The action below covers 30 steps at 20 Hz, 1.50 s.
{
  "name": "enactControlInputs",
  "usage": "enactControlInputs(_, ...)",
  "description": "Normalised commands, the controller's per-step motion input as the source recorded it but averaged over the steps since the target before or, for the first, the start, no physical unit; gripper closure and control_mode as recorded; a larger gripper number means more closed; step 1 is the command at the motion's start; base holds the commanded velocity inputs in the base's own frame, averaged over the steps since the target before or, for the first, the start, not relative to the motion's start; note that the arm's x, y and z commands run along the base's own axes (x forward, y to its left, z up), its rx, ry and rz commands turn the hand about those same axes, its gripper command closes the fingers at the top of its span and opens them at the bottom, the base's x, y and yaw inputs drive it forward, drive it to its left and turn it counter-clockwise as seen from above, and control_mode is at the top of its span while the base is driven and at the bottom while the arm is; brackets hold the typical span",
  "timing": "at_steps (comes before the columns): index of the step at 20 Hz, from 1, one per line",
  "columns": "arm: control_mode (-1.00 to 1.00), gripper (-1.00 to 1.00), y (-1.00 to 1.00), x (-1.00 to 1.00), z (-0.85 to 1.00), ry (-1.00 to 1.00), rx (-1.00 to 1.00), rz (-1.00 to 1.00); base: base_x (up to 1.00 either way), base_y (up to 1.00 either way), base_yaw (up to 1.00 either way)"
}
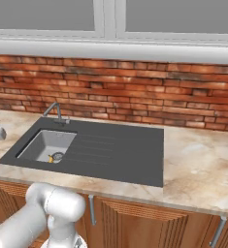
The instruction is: Clear the mugs and bowl far away from the sink.
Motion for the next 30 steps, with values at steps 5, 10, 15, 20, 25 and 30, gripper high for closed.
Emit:
enactControlInputs(5,-1.00,1.00,-0.99,-0.05,1.00,0.05,0.01,-0.03,0.00,0.00,0.00)
enactControlInputs(10,-1.00,1.00,-1.00,-0.12,0.95,0.34,0.22,-0.15,0.00,0.00,0.00)
enactControlInputs(15,-1.00,1.00,-0.71,-0.52,0.35,0.14,0.21,-0.15,0.00,0.00,0.00)
enactControlInputs(20,-1.00,1.00,-0.43,-0.39,0.07,-0.07,-0.12,-0.03,0.00,0.00,0.00)
enactControlInputs(25,-1.00,1.00,-0.54,-0.48,0.35,0.00,-0.08,-0.06,0.00,0.00,0.00)
enactControlInputs(30,-1.00,1.00,-0.75,-0.46,0.42,0.05,0.03,-0.03,0.00,0.00,0.00)
